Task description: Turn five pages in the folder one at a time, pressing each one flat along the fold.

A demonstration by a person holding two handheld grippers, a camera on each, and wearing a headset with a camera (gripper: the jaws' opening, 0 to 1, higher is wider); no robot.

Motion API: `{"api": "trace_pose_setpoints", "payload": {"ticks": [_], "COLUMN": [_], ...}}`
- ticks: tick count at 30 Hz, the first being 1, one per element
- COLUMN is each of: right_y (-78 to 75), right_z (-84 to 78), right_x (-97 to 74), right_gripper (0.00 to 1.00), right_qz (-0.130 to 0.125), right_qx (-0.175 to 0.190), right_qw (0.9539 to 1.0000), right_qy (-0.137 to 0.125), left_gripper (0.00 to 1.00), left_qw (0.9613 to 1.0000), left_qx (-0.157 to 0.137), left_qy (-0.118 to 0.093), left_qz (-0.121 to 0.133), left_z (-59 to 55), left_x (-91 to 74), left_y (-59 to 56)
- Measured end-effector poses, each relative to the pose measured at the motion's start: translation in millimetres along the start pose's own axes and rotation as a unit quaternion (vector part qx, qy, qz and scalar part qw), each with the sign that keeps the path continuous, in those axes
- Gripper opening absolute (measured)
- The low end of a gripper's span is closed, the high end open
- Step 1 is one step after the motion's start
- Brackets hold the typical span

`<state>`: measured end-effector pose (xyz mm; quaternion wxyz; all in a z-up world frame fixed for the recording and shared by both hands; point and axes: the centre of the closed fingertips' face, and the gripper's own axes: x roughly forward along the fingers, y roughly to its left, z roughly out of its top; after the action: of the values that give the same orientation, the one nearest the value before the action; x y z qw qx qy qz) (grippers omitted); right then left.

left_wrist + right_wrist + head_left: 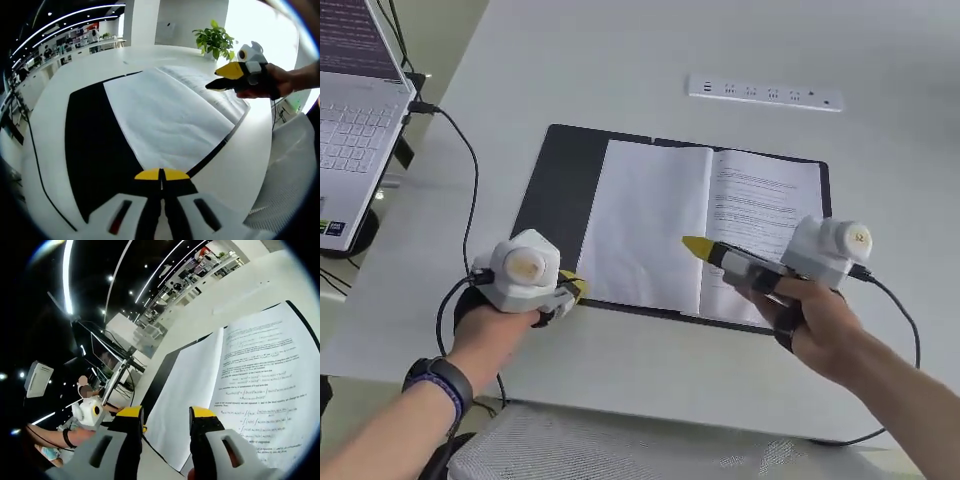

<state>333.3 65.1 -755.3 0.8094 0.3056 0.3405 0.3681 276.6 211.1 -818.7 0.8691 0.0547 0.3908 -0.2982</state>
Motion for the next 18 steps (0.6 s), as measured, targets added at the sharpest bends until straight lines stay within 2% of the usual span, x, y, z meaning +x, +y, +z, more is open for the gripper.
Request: {"api": "trace_pose_setpoints", "payload": {"ticks": [10, 16, 18], "right_y": [-17.6, -33.8, -32.8], "right_z": [20.0, 33.1, 34.8], "right_x": [9.8, 27.2, 32.6], "right_gripper": [0.26, 0.19, 0.18], "right_qz": [-0.006, -0.018, -0.019], "right_qx": [0.004, 0.009, 0.017], "right_qw": [0.9999, 0.9998, 0.9996], "right_qy": [-0.009, -0.01, -0.013], "left_gripper": [0.0, 0.0, 0.0], "left_qw": [0.9999, 0.9996, 0.9996], "left_qx": [-0.01, -0.026, -0.025], "left_qy": [-0.004, -0.008, -0.007], "left_qz": [0.007, 0.011, 0.013], "left_z": [1.3, 0.5, 0.7], "left_x": [-0.1, -0.4, -0.1], "left_y": [0.1, 1.8, 2.1]}}
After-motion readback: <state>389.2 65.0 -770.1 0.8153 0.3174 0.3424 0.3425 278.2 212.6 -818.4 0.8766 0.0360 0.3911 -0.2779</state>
